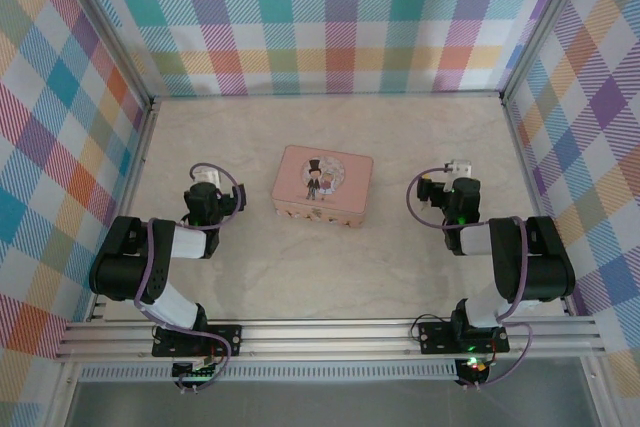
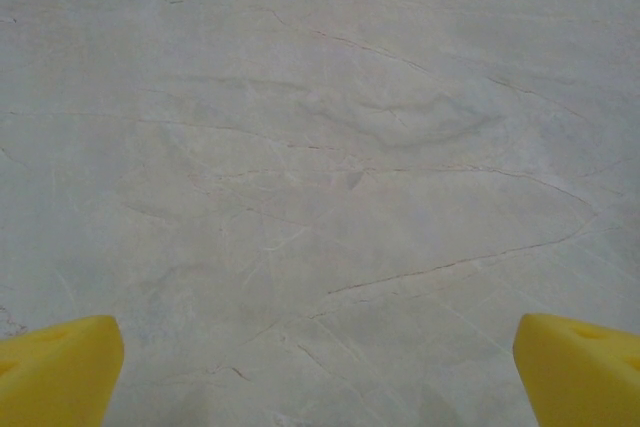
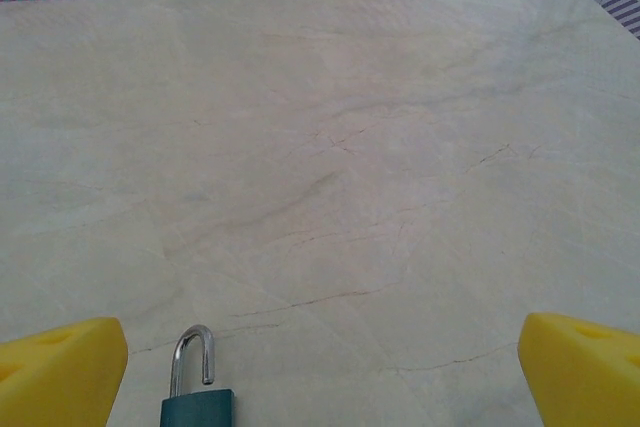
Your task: Unlock the padlock with the key
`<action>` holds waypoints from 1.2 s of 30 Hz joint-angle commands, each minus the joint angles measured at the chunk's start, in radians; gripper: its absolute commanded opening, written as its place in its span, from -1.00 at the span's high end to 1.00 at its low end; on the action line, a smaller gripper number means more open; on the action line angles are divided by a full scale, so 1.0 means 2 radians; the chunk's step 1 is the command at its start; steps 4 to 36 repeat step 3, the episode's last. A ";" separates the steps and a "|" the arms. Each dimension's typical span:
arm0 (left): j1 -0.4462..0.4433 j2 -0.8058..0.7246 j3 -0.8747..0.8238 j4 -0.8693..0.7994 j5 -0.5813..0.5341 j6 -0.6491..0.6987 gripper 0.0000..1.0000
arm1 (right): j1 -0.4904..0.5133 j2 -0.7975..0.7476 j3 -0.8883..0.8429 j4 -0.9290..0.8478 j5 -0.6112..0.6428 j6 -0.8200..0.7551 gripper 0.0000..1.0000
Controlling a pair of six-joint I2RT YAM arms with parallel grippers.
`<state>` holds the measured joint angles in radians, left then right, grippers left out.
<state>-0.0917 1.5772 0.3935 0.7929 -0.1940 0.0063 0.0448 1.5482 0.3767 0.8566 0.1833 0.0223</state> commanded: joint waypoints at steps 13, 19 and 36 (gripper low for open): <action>0.000 -0.007 0.009 0.017 0.004 0.008 -1.00 | -0.003 -0.007 0.008 0.006 -0.013 0.008 -0.99; 0.000 -0.007 0.009 0.017 0.004 0.008 -1.00 | -0.003 -0.007 0.008 0.006 -0.013 0.008 -0.99; 0.000 -0.007 0.009 0.017 0.004 0.008 -1.00 | -0.003 -0.007 0.008 0.006 -0.013 0.008 -0.99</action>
